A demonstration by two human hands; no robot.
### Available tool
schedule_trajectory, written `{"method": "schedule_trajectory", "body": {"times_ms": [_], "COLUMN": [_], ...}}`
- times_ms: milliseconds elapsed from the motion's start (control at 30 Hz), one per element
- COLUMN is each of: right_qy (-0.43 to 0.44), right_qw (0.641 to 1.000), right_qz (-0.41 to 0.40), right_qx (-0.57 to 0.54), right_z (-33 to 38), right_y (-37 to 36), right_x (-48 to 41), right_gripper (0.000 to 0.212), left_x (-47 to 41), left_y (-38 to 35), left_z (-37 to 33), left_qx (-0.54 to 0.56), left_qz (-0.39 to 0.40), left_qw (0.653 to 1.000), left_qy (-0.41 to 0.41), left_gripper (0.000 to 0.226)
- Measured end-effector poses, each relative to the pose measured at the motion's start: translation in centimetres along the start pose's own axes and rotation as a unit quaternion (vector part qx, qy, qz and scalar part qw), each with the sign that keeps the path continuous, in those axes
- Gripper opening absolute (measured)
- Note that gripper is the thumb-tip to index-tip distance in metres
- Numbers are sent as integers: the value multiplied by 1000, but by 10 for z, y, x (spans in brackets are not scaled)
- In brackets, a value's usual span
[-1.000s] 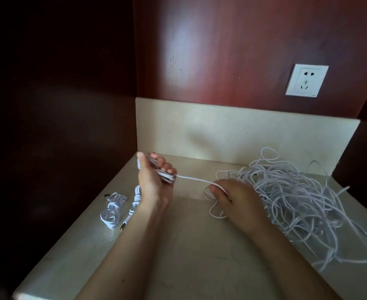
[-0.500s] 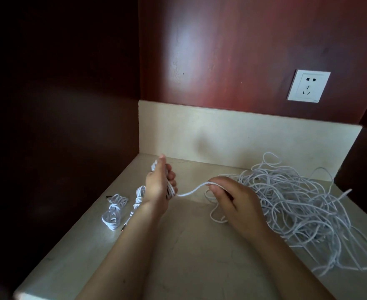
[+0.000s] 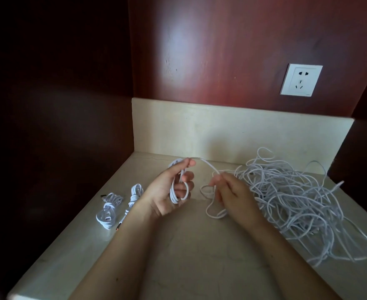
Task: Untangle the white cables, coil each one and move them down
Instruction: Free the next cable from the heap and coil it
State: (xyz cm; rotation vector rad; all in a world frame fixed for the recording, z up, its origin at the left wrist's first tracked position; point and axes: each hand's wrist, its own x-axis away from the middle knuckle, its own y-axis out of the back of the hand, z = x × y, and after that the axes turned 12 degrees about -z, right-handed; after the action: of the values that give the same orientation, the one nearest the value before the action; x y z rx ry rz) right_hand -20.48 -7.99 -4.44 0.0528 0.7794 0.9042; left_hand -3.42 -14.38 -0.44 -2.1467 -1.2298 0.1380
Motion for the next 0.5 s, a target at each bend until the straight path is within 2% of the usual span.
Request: {"method": "schedule_trajectory", "body": {"times_ms": [100, 233, 367, 433, 500], "right_qy": [-9, 9, 28, 35, 57], "right_qw": [991, 963, 945, 948, 961], "right_qz": [90, 116, 52, 17, -26], "right_qx": [99, 245, 322, 316, 271], "right_z": [-7, -15, -20, -18, -13], "right_y": [-1, 12, 28, 31, 29], "right_x": [0, -8, -13, -13, -12], "right_gripper": [30, 28, 30, 29, 19], "left_x": [-8, -10, -12, -12, -11], "left_y": [7, 10, 9, 6, 4], "left_z": [1, 5, 12, 16, 17], "left_qx": [-34, -111, -190, -218, -237], "left_qz": [-74, -121, -139, -143, -153], "left_qw": [996, 985, 968, 961, 953], "left_qy": [-21, -55, -82, -93, -109], "left_gripper": [19, 22, 19, 17, 12]}}
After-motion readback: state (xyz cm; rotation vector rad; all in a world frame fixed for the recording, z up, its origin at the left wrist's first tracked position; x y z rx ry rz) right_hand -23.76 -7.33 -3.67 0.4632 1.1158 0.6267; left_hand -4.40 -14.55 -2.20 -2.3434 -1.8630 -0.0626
